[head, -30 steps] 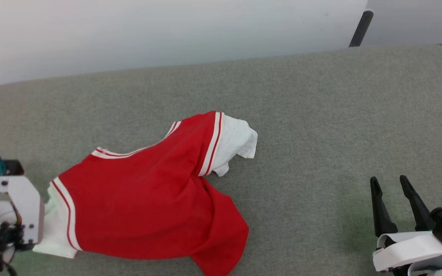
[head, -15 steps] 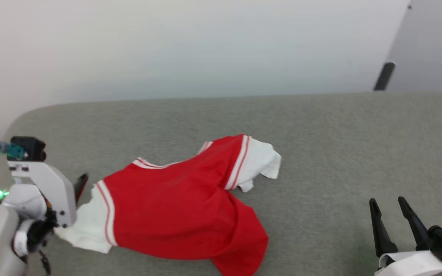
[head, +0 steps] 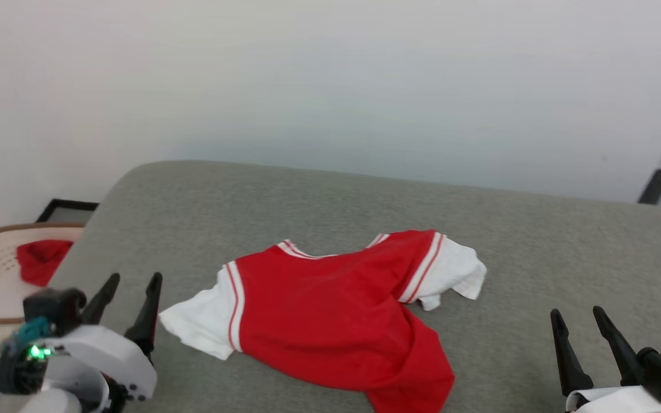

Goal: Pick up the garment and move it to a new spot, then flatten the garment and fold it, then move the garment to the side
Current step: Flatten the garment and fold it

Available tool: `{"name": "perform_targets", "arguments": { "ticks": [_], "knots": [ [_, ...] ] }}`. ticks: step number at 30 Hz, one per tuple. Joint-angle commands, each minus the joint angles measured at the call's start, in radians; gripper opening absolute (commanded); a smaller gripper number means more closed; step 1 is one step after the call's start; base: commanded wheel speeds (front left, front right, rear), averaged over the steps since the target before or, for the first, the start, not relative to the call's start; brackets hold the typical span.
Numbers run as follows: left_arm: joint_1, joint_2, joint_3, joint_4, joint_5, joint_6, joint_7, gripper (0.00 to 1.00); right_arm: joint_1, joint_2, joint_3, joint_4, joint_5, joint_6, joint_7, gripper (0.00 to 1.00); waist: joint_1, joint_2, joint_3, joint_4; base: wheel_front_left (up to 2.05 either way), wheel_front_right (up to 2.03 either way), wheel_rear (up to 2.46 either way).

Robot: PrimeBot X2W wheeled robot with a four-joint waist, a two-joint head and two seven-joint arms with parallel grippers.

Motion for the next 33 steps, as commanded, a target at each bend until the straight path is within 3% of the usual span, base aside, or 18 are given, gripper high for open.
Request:
{"name": "perform_targets", "arguments": {
  "ticks": [1, 8, 14, 26, 33],
  "knots": [
    [0.014, -0.005, 0.0, -0.001, 0.012, -0.001, -0.019, 1.0, 0.008, -0.003, 0.003, 0.003, 0.008, 0.0, 0.001, 1.0, 0.0, 0.0, -0.019, 0.046, 0.0, 0.0, 0.0],
    [0.046, -0.034, 0.024, 0.007, 0.022, 0.025, -0.131, 1.0, -0.047, -0.037, 0.024, 0.007, 0.033, 0.0, 0.072, 1.0, 0.0, 0.0, 0.013, 0.097, 0.0, 0.0, 0.0],
    [0.026, -0.084, 0.006, 0.011, 0.021, 0.014, -0.162, 1.0, -0.124, -0.096, 0.027, 0.026, 0.061, 0.0, 0.237, 1.0, 0.0, 0.0, 0.08, 0.161, 0.0, 0.0, 0.0],
    [-0.083, -0.204, -0.018, 0.021, 0.062, -0.038, -0.204, 1.0, -0.292, -0.227, 0.03, 0.002, 0.065, 0.0, 0.477, 1.0, 0.0, 0.0, 0.313, 0.271, 0.0, 0.0, 0.0],
    [-0.128, -0.262, -0.006, 0.057, 0.077, -0.08, -0.207, 1.0, -0.337, -0.233, 0.048, 0.033, 0.098, 0.0, 0.618, 1.0, 0.0, 0.0, 0.368, 0.31, 0.0, 0.0, 0.0]
  ]
}}
